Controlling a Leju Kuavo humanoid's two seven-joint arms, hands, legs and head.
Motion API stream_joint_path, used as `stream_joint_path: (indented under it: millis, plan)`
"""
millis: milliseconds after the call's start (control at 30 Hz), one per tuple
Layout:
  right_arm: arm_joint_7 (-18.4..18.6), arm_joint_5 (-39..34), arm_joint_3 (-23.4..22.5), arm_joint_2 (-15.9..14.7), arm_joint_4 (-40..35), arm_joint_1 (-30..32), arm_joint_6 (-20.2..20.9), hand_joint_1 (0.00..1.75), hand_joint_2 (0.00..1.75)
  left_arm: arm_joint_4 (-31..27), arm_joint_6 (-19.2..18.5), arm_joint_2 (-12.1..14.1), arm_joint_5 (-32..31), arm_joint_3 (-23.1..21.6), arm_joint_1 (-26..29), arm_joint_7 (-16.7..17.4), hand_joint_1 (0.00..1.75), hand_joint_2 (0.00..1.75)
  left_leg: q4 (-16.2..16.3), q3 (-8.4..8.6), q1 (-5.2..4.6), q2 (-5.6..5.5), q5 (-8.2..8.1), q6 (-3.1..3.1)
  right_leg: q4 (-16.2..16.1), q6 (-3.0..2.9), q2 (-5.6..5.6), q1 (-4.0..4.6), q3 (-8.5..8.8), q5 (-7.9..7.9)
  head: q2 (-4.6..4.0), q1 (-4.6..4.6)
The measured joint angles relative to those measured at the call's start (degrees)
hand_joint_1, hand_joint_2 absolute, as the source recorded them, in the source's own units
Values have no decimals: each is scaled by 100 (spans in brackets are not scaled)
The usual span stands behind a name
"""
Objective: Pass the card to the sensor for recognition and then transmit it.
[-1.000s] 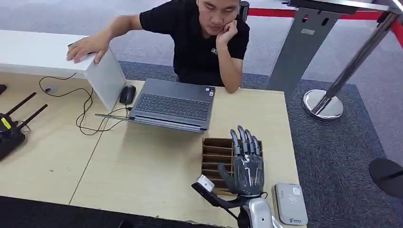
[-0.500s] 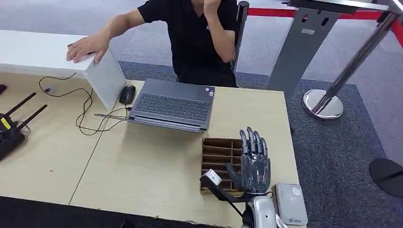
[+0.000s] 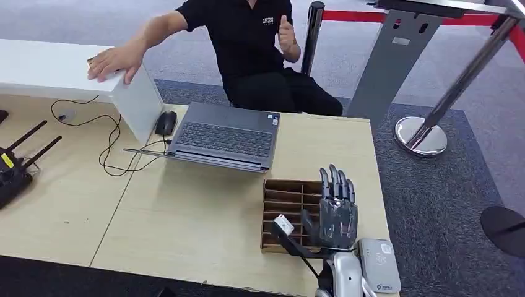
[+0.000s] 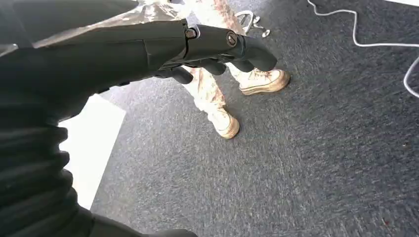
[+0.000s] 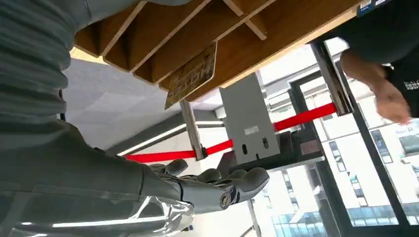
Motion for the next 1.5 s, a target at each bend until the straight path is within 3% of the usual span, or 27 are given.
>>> stream_joint_path:
  millis: [867,1267,1500]
  plan:
    - [24,205,-280,92,-144,-2,0,0,175,0,0,4,-11,0,2,-15,0,175,0,0,0,0,0,0,0,0,0,0,1,0,0,0]
    - [334,332,-280,68,-144,-3,0,0,175,0,0,4,-44,0,2,-13,0,175,0,0,0,0,0,0,0,0,0,0,1,0,0,0]
    - [756,437,-221,-11,-159,-14,0,0,175,0,0,4,-72,0,2,-15,0,175,0,0,0,0,0,0,0,0,0,0,1,0,0,0]
